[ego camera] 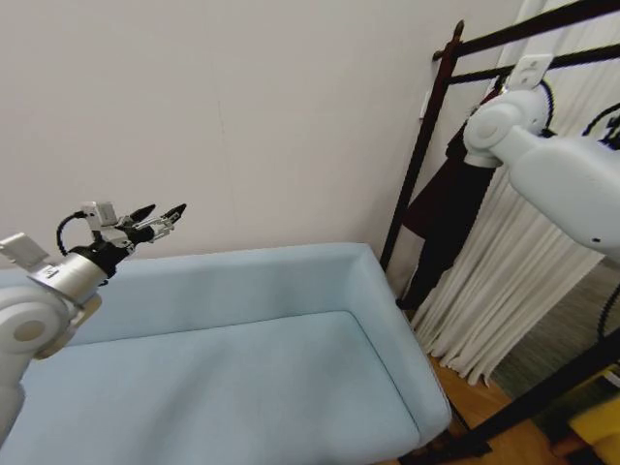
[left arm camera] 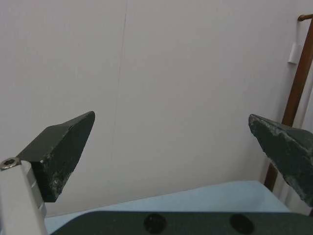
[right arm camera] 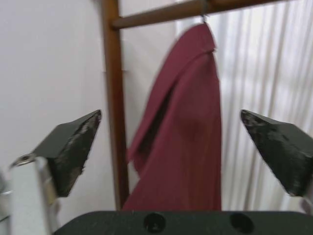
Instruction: Pick up the clothes from the sofa and hang them on the clothes hanger.
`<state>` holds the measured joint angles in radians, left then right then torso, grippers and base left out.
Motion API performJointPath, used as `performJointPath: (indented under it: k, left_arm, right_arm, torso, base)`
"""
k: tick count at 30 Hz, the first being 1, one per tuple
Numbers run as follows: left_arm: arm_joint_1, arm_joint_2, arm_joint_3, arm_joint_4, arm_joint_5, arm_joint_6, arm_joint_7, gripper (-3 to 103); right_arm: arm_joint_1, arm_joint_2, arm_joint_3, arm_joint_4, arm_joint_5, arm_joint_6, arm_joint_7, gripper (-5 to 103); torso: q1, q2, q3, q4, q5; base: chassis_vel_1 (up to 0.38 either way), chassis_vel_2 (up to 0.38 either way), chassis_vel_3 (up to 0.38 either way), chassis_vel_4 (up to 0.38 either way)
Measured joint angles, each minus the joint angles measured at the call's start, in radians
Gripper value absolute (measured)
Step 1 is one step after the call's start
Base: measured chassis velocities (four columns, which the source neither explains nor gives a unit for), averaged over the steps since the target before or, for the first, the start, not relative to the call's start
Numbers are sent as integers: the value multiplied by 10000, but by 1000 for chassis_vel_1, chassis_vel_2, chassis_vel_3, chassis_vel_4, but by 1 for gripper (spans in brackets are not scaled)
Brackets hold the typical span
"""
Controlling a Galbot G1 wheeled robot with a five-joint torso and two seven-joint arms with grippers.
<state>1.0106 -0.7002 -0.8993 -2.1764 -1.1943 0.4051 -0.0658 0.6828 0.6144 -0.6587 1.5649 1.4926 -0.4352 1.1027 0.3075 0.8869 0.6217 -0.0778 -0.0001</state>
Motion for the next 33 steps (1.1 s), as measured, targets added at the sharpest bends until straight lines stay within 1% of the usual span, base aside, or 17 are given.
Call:
performJointPath:
  k: [2, 3, 4, 7, 8, 10, 12, 14, 15, 18, 19, 21, 24, 25, 29, 30, 33]
  left_arm:
    - [243, -92, -38, -319, 586, -35, -183, 100]
    - [389, -139, -86, -487, 928, -46, -269, 100]
    - [389, -139, -86, -487, 928, -46, -269, 100]
    - [768, -358, -146, -867, 1701, -180, -469, 100]
    - [862, -537, -13, -991, 2022, -289, -653, 100]
    - [916, -670, 82, -1054, 2199, -298, -715, 100]
    - [1173, -926, 186, -1129, 2641, -296, -754, 100]
    - [1667, -1155, 143, -1183, 3081, -333, -763, 100]
    - [1667, -1155, 143, -1183, 3081, -333, -763, 100]
    - [2401, -1532, -9, -1196, 3615, -509, -923, 100]
    - [2401, -1532, -9, -1196, 3615, -509, -923, 100]
    - [2771, -1753, -73, -1194, 3830, -657, -957, 100]
    - [3093, -2101, 22, -1184, 4111, -840, -962, 100]
    - [3093, -2101, 22, -1184, 4111, -840, -962, 100]
    - [3249, -2596, 390, -970, 4600, -1147, -903, 100]
    - [3249, -2596, 390, -970, 4600, -1147, -903, 100]
    - [3513, -3072, 462, -686, 5045, -1548, -582, 100]
  right_arm:
    - [-211, -230, 153, 638, -162, -10, -299, 92]
    - [-311, -340, 219, 983, -230, -11, -480, 99]
    - [-311, -340, 219, 983, -230, -11, -480, 99]
    - [-594, -789, 307, 2074, -315, 189, -1154, 100]
    - [-821, -1199, 325, 2850, -263, 366, -1573, 100]
    - [-985, -1464, 327, 3294, -189, 517, -1797, 100]
    - [-1461, -1874, 326, 4045, -6, 877, -2219, 100]
    - [-2162, -1966, 433, 4363, 44, 1231, -2730, 100]
    - [-2162, -1966, 433, 4363, 44, 1231, -2730, 100]
    - [-3772, -1902, 931, 4354, -692, 1894, -4220, 100]
    - [-3772, -1902, 931, 4354, -692, 1894, -4220, 100]
    - [-5066, -1804, 1757, 4218, -1158, 2105, -5126, 100]
    - [-6997, -1338, 2852, 3934, -2076, 2431, -5969, 100]
    - [-6997, -1338, 2852, 3934, -2076, 2431, -5969, 100]
    - [-8915, 6, 3870, 3477, -3449, 2640, -6201, 100]
    - [-8915, 6, 3870, 3477, -3449, 2640, -6201, 100]
    - [-10175, 880, 4257, 3048, -4657, 2836, -6522, 100]
  torso:
    - [1, 0, 0, -1, 0]
    - [1, 0, 0, -2, 3]
    - [1, 0, 0, -2, 3]
    - [0, 1, 0, 6, 0]
    - [0, 1, 0, 2, -1]
    - [0, 1, -1, 2, -3]
    - [-1, 2, -3, -14, 0]
    - [-1, 1, -1, -10, 3]
    - [-1, 1, -1, -10, 3]
    - [1, 1, 2, 7, 0]
    - [1, 1, 2, 7, 0]
    - [1, 1, 1, 5, -6]
    - [1, 1, 0, -4, 5]
    - [1, 1, 0, -4, 5]
    - [1, 1, 0, -3, 3]
    - [1, 1, 0, -3, 3]
    - [2, 0, 2, 12, -2]
  base:
    - [0, 0, 0, 0]
    - [0, 0, 0, 0]
    - [0, 0, 0, 0]
    - [0, 0, 0, 0]
    - [0, 0, 0, 0]
    - [0, 0, 0, 0]
    - [0, 0, 0, 0]
    - [0, 0, 0, 0]
    - [0, 0, 0, 0]
    - [0, 0, 0, 0]
    - [0, 0, 0, 0]
    - [0, 0, 0, 0]
    - [0, 0, 0, 0]
    - [0, 0, 0, 0]
    - [0, 0, 0, 0]
    - [0, 0, 0, 0]
    - [0, 0, 0, 0]
